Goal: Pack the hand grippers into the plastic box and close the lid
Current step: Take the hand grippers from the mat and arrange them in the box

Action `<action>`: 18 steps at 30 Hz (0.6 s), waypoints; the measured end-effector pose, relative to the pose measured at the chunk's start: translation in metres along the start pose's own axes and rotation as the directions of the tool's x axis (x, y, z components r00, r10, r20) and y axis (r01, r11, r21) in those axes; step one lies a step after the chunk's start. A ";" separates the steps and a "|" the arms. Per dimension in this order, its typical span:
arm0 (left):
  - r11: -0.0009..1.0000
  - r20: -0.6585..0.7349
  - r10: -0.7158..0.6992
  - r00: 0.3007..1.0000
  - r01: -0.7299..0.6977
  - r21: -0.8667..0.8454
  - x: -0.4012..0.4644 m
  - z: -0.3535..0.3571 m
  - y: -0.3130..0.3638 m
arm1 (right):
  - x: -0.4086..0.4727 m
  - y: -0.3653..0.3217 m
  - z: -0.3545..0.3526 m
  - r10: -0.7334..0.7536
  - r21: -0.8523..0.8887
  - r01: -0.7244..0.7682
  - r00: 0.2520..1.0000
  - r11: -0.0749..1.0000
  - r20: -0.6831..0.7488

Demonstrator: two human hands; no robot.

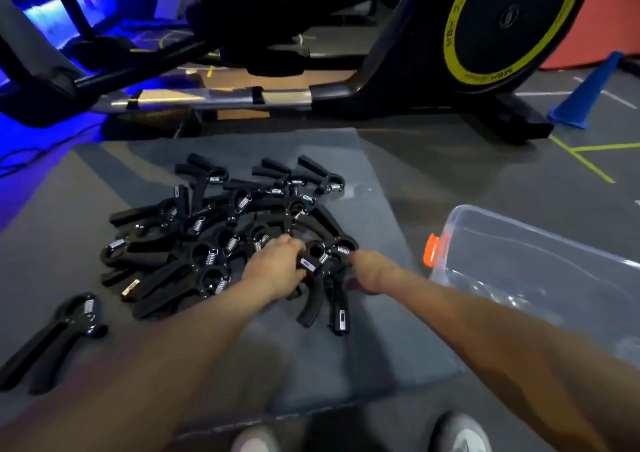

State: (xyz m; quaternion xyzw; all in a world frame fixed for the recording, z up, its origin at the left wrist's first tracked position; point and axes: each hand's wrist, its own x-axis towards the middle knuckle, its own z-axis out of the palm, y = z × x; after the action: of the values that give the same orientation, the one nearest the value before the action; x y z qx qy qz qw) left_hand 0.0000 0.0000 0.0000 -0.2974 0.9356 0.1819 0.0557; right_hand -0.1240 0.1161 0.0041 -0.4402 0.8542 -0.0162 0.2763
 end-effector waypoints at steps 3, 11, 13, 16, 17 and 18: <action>0.999 -0.002 -0.020 1.000 0.020 0.034 0.011 0.013 -0.008 | 0.010 0.005 0.024 0.047 -0.013 -0.046 0.998 0.999 0.051; 0.999 0.011 -0.039 0.999 0.039 0.011 0.019 0.022 -0.009 | 0.016 0.000 0.050 0.221 0.259 -0.223 0.975 0.940 0.040; 0.999 0.018 -0.033 0.999 0.032 0.013 0.019 0.019 -0.009 | 0.016 -0.001 0.048 0.263 0.290 -0.262 0.964 0.921 0.036; 1.000 -0.005 -0.027 1.000 0.027 -0.003 0.019 0.013 0.000 | 0.010 0.008 0.039 0.311 0.279 -0.299 0.951 0.912 0.004; 1.000 -0.017 -0.014 1.000 0.014 -0.006 0.020 0.011 0.006 | 0.006 0.014 0.035 0.320 0.278 -0.304 0.947 0.911 -0.014; 1.000 -0.033 0.003 0.999 -0.004 -0.009 0.021 0.008 0.014 | 0.000 0.020 0.030 0.327 0.276 -0.305 0.944 0.912 -0.037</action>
State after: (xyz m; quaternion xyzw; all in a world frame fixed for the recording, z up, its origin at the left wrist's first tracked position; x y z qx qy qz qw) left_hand -0.0257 0.0022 -0.0079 -0.2988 0.9361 0.1812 0.0388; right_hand -0.1246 0.1348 -0.0271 -0.2542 0.9147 -0.1039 0.2967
